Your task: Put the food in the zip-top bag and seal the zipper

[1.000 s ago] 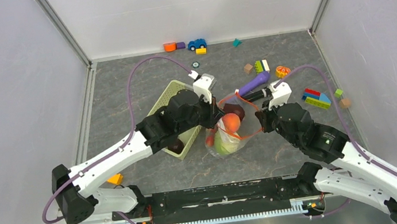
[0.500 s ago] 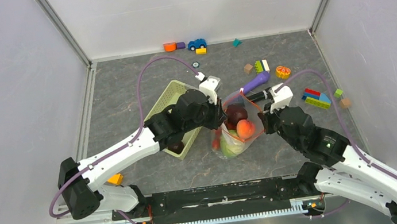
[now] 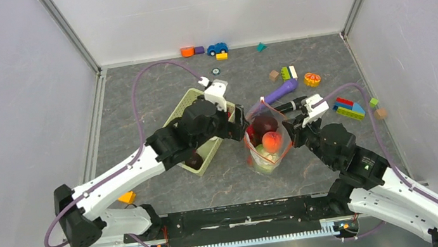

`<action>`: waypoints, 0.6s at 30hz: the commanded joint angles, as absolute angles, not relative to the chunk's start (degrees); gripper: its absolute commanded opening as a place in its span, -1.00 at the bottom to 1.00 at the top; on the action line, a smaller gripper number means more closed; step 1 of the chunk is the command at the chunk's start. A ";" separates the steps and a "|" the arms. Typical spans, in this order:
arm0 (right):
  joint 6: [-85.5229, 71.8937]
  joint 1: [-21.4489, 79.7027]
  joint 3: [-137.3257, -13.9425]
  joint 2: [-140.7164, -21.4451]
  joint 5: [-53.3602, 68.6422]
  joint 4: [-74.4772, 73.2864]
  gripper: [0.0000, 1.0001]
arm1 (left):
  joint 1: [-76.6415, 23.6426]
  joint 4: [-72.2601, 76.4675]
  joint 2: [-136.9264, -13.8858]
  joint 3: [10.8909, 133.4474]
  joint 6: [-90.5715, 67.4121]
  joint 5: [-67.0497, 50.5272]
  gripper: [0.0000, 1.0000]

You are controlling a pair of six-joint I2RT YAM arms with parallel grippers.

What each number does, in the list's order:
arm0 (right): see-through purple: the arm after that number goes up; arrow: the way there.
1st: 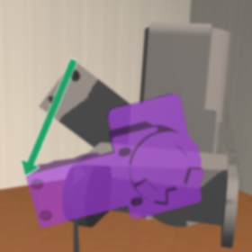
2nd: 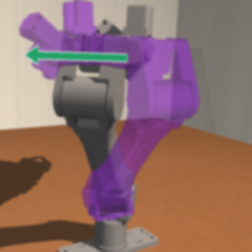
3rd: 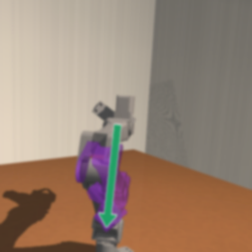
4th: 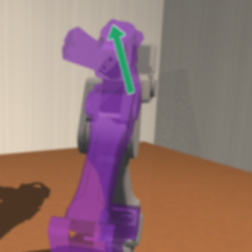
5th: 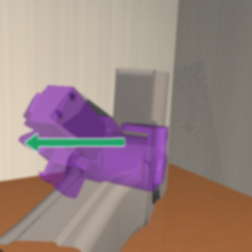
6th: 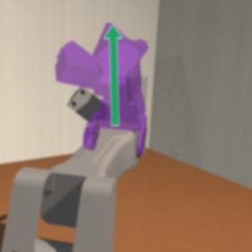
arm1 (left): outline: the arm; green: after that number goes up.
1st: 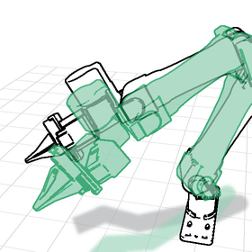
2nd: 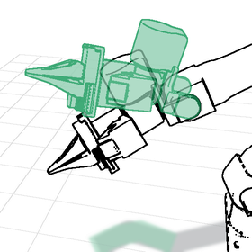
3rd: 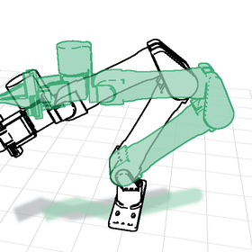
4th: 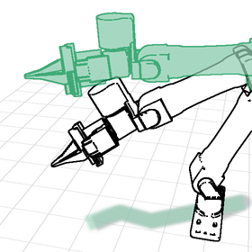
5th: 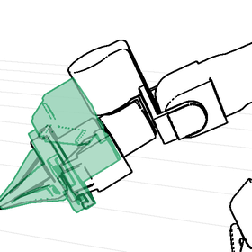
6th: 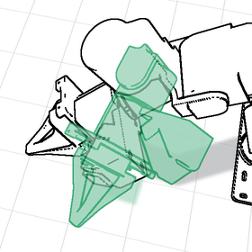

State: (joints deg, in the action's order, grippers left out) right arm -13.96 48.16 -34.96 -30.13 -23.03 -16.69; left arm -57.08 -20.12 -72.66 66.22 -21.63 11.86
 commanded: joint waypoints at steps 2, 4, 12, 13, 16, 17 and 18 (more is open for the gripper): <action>-12.20 48.33 -34.37 -30.52 -23.42 -12.15 -0.94 | -52.62 -19.79 -67.33 63.77 -20.80 19.39 0.99; -12.13 48.36 -34.37 -30.51 -23.66 -12.25 -0.95 | -49.02 -19.49 -67.11 62.54 -21.44 16.79 0.99; -12.19 48.36 -34.23 -30.77 -24.06 -12.81 -0.95 | -33.93 -16.79 -76.90 60.77 -23.22 9.87 0.99; -12.18 48.34 -34.28 -30.63 -24.20 -12.99 -0.95 | -32.70 -16.58 -78.16 60.97 -23.46 10.60 0.99; -12.21 48.37 -33.72 -29.49 -24.33 -13.02 -0.95 | -29.43 -13.79 -82.23 61.00 -24.62 4.49 0.99; -12.21 48.41 -33.51 -29.19 -24.50 -13.01 -0.95 | -28.96 -12.79 -83.59 61.15 -24.90 1.68 0.99; -12.24 48.34 -33.40 -28.98 -24.67 -13.04 -0.95 | -28.76 -12.27 -84.77 61.46 -25.23 0.40 0.99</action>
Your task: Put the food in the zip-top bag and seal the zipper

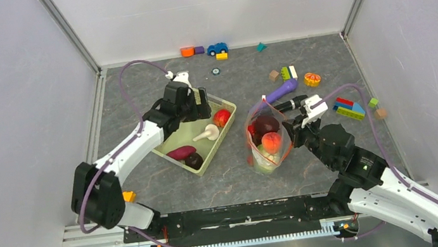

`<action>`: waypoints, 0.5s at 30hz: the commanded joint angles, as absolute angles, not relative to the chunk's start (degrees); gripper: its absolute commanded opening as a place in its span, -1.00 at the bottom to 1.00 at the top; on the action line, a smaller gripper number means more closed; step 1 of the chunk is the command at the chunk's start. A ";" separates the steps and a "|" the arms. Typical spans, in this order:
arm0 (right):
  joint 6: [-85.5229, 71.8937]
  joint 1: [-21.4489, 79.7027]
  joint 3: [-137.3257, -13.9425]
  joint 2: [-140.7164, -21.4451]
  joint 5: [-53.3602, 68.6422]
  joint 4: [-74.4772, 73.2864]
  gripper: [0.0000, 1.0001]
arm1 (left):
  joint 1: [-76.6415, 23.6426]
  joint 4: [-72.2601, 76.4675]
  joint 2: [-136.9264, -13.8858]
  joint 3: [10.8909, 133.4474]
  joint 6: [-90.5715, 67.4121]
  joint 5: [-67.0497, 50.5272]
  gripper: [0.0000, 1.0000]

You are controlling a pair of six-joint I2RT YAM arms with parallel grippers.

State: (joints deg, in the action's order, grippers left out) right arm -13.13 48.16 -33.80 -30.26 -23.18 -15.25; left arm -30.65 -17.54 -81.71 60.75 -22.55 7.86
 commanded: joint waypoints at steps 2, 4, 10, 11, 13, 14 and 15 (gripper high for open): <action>-12.30 48.36 -33.23 -28.75 -24.83 -12.97 -0.95 | -28.77 -11.71 -87.47 62.49 -25.44 -2.42 0.99; -12.41 48.39 -32.99 -28.90 -24.61 -12.92 -0.95 | -28.75 -11.51 -90.81 63.96 -25.71 -3.81 0.99; -12.45 48.35 -32.90 -30.27 -23.59 -13.03 -0.95 | -28.65 -11.89 -98.43 67.57 -26.13 -6.84 0.99; -12.44 48.34 -32.79 -30.39 -23.69 -13.02 -0.96 | -28.64 -12.14 -99.17 68.21 -26.11 -6.75 0.99; -12.45 48.34 -32.70 -30.46 -23.80 -13.01 -0.96 | -28.64 -12.11 -100.37 68.72 -26.34 -7.00 0.96; -12.47 48.34 -32.70 -30.46 -23.95 -13.02 -0.96 | -28.58 -11.77 -100.85 68.73 -26.53 -7.24 0.94; -12.40 48.34 -32.70 -30.54 -24.02 -13.02 -0.96 | -28.57 -11.29 -101.32 68.73 -26.65 -7.50 0.93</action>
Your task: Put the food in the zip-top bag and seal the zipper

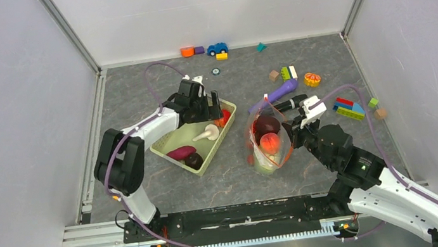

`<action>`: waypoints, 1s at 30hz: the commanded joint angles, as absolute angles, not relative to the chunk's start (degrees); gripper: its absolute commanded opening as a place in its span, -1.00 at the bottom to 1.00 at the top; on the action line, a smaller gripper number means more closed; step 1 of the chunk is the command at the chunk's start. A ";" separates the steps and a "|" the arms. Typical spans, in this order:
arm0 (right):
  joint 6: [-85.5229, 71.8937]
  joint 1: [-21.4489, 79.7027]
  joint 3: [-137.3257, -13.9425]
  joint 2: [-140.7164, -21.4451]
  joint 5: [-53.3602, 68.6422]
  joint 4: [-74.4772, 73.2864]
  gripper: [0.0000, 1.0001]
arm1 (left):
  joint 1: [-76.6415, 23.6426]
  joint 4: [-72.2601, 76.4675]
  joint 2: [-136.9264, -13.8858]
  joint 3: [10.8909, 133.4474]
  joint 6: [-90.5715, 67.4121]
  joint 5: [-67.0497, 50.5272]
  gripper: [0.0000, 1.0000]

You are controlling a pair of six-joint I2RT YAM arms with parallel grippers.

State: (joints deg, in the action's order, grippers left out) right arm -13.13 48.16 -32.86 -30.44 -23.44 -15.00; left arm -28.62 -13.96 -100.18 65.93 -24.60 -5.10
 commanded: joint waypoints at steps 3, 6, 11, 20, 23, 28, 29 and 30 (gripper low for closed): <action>-12.34 48.34 -32.63 -30.83 -24.36 -12.91 -0.96 | -28.58 -11.08 -102.66 69.16 -27.07 -8.69 0.90; -12.23 48.34 -32.61 -31.22 -24.33 -12.87 -0.96 | -28.57 -10.63 -103.59 69.08 -27.14 -10.15 0.86; -12.30 48.33 -32.61 -31.54 -24.60 -12.86 -0.96 | -28.57 -11.07 -104.77 68.95 -27.15 -12.38 0.84; -12.26 48.30 -32.61 -31.55 -24.87 -12.86 -0.96 | -28.61 -7.30 -104.75 65.87 -30.03 -16.85 0.71; -12.27 48.36 -32.52 -31.42 -24.93 -12.82 -0.96 | -28.61 -6.96 -105.15 65.91 -30.42 -17.53 0.36; -12.23 48.33 -32.43 -31.17 -25.12 -12.82 -0.96 | -28.57 -6.69 -105.13 65.92 -30.90 -18.36 -0.26; -12.25 48.33 -32.43 -31.08 -25.11 -12.83 -0.96 | -28.58 -6.67 -104.92 65.83 -30.95 -18.50 -0.33; -12.31 48.34 -32.43 -31.07 -25.21 -12.86 -0.96 | -28.57 -6.66 -104.63 65.83 -30.97 -18.54 -0.37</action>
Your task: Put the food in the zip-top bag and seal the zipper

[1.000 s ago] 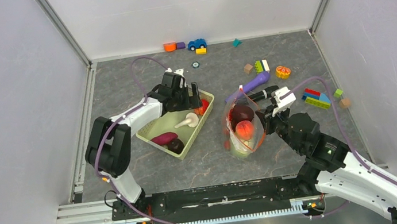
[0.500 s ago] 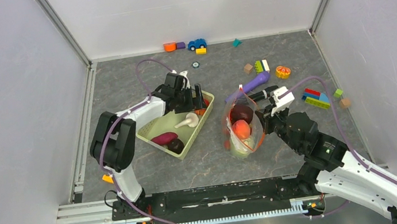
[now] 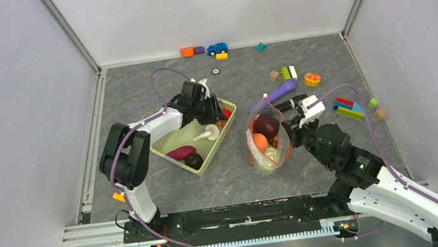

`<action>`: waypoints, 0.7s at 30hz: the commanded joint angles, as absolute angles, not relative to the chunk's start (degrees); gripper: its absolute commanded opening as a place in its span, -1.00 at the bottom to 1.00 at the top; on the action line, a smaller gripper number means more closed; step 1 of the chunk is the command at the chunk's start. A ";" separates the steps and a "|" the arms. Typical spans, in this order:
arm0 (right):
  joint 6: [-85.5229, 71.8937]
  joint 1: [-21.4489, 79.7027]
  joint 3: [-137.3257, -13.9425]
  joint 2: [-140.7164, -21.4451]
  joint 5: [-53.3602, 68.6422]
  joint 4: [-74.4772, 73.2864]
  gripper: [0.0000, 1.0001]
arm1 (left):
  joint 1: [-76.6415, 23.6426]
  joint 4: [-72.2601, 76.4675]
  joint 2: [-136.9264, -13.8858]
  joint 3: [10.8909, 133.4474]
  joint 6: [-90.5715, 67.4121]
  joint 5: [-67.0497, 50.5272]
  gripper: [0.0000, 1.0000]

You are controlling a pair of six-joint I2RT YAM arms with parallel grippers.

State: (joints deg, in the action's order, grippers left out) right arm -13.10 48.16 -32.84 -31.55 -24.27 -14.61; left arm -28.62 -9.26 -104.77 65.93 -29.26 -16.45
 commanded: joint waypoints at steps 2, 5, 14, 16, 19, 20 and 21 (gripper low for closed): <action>-12.31 48.35 -32.39 -31.07 -25.18 -12.84 -0.96 | -28.56 -6.68 -103.79 65.58 -31.02 -18.46 -0.51; -12.37 48.34 -32.34 -30.88 -25.14 -12.89 -0.96 | -28.57 -7.19 -101.91 65.24 -30.90 -17.49 -0.65; -12.40 48.34 -32.35 -30.77 -25.31 -12.83 -0.96 | -28.56 -10.20 -92.31 62.75 -29.73 -9.30 -0.80; -12.45 48.34 -32.34 -30.77 -25.24 -12.90 -0.96 | -28.58 -11.35 -89.29 61.91 -29.54 -7.10 -0.81; -12.46 48.36 -32.37 -30.77 -25.31 -12.79 -0.96 | -28.57 -11.46 -83.57 60.16 -29.43 -6.03 -0.85; -12.45 48.36 -32.34 -30.93 -25.30 -12.75 -0.96 | -28.56 -10.80 -81.75 59.53 -29.57 -7.02 -0.88; -12.47 48.33 -32.35 -30.91 -25.28 -12.75 -0.96 | -28.56 -9.69 -79.68 59.05 -29.80 -9.21 -0.89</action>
State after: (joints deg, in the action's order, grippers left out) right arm -13.10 48.16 -32.49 -31.18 -24.51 -14.52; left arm -28.62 -11.16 -87.20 60.51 -29.43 -8.88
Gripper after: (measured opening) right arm 0.025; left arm 0.515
